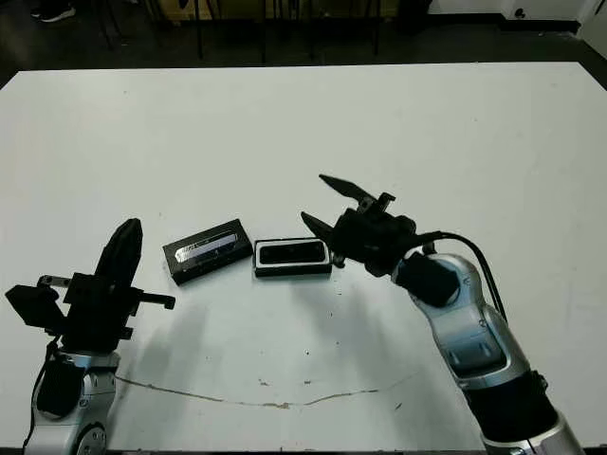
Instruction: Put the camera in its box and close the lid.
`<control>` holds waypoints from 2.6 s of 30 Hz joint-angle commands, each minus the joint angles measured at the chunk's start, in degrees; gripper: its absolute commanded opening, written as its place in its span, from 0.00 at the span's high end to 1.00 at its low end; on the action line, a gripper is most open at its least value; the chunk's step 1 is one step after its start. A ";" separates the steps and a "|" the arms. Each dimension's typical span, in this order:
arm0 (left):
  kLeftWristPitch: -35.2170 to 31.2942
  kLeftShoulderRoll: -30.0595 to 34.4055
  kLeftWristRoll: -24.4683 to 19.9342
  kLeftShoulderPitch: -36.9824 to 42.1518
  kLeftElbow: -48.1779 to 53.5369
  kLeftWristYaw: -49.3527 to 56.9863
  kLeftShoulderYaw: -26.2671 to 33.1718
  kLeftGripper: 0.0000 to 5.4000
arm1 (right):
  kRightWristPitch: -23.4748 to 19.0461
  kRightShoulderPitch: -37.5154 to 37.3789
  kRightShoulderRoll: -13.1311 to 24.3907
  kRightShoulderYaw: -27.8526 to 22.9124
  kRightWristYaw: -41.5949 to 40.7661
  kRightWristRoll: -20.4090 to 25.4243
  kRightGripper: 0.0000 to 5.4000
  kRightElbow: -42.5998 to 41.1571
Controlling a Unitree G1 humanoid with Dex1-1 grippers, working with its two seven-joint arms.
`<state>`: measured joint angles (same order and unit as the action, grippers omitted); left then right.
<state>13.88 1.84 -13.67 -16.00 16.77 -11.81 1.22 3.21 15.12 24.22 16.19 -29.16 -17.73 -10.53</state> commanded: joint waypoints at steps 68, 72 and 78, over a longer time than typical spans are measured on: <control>-22.73 21.66 3.31 13.64 9.92 -8.61 5.42 0.96 | -33.45 -5.82 -1.60 -21.17 4.65 34.16 1.00 -12.40; -29.63 29.40 2.27 20.04 8.92 -16.46 3.55 0.85 | -35.37 -4.68 -1.42 -21.99 3.93 36.70 1.00 -10.90; -33.26 34.83 2.31 29.78 1.88 -26.80 -1.73 0.65 | -37.18 -4.44 -1.44 -22.22 4.69 37.67 1.00 -11.15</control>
<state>-17.93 35.37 -11.29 12.45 20.74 -36.61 0.95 -32.42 10.85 22.20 -5.66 -24.92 19.61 -21.89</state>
